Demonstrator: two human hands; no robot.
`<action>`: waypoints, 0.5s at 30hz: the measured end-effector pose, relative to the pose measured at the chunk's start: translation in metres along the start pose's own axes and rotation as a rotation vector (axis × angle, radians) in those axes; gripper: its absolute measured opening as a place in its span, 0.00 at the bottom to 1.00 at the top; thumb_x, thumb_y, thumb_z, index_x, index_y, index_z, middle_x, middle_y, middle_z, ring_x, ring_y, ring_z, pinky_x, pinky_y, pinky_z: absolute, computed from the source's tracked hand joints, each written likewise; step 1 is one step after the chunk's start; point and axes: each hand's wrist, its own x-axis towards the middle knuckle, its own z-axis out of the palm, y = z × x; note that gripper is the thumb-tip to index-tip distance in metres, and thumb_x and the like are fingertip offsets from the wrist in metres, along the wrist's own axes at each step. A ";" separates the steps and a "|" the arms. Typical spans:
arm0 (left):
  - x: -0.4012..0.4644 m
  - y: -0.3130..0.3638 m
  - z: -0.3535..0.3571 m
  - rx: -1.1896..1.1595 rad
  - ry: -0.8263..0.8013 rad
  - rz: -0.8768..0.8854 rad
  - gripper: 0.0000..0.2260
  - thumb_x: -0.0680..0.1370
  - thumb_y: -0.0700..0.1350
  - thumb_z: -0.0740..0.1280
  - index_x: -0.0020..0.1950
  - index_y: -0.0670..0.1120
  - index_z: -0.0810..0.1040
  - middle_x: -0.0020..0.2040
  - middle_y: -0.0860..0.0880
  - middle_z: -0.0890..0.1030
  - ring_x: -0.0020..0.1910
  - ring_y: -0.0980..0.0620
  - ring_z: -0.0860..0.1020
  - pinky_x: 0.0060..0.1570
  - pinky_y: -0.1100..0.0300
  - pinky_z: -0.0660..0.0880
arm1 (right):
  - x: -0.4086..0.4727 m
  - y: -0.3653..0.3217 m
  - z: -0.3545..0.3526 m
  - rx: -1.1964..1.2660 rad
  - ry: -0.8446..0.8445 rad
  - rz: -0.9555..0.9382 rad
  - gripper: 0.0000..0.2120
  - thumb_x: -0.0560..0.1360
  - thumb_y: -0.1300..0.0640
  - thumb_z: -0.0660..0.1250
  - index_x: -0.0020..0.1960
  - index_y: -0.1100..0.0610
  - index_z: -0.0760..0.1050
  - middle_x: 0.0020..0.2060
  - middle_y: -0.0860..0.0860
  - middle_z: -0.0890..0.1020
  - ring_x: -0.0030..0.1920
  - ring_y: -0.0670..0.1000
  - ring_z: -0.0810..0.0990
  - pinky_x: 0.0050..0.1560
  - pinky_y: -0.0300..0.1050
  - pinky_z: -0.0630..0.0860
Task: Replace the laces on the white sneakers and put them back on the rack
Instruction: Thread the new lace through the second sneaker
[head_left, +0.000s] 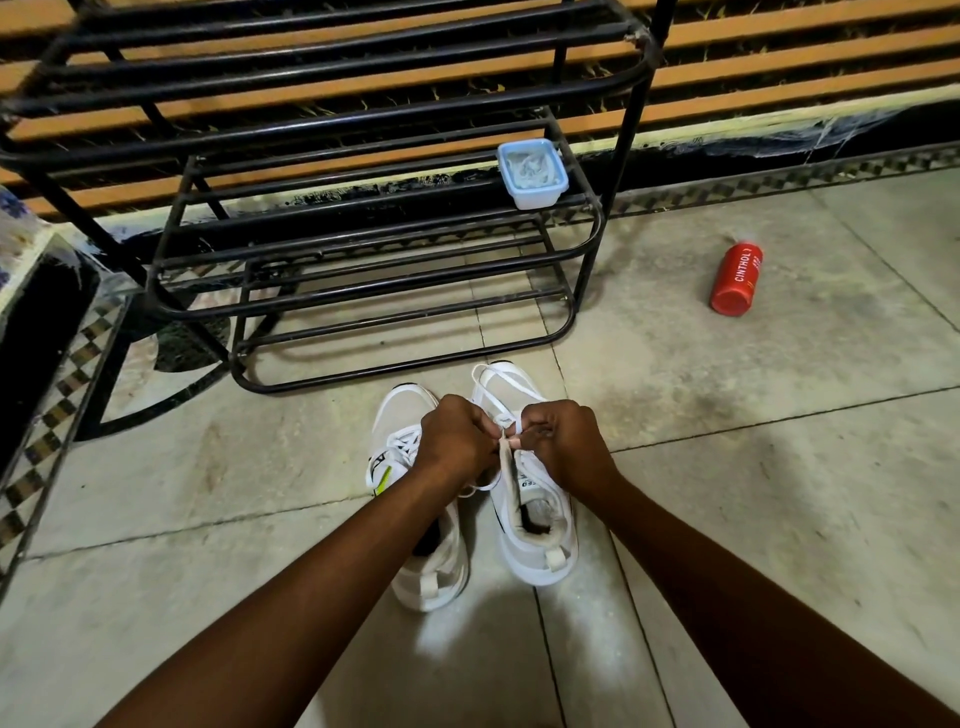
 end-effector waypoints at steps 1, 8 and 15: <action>0.000 0.000 0.001 -0.001 0.001 0.006 0.04 0.72 0.37 0.77 0.39 0.44 0.86 0.35 0.48 0.84 0.33 0.51 0.82 0.28 0.64 0.77 | 0.000 0.002 0.000 0.014 -0.011 0.005 0.13 0.67 0.64 0.77 0.30 0.61 0.74 0.25 0.47 0.73 0.29 0.45 0.69 0.33 0.37 0.67; 0.001 -0.001 0.001 0.057 -0.038 0.074 0.03 0.75 0.34 0.70 0.45 0.41 0.79 0.39 0.42 0.84 0.31 0.47 0.82 0.30 0.56 0.81 | -0.010 0.016 0.001 0.038 0.065 -0.013 0.10 0.64 0.49 0.78 0.42 0.51 0.82 0.41 0.48 0.81 0.42 0.45 0.81 0.44 0.40 0.77; 0.014 -0.004 -0.028 0.052 0.133 0.247 0.07 0.68 0.39 0.57 0.43 0.49 0.68 0.37 0.41 0.83 0.39 0.39 0.83 0.35 0.43 0.81 | -0.036 0.026 -0.002 -0.070 0.029 -0.223 0.29 0.62 0.52 0.81 0.58 0.58 0.74 0.55 0.51 0.74 0.54 0.45 0.76 0.57 0.36 0.72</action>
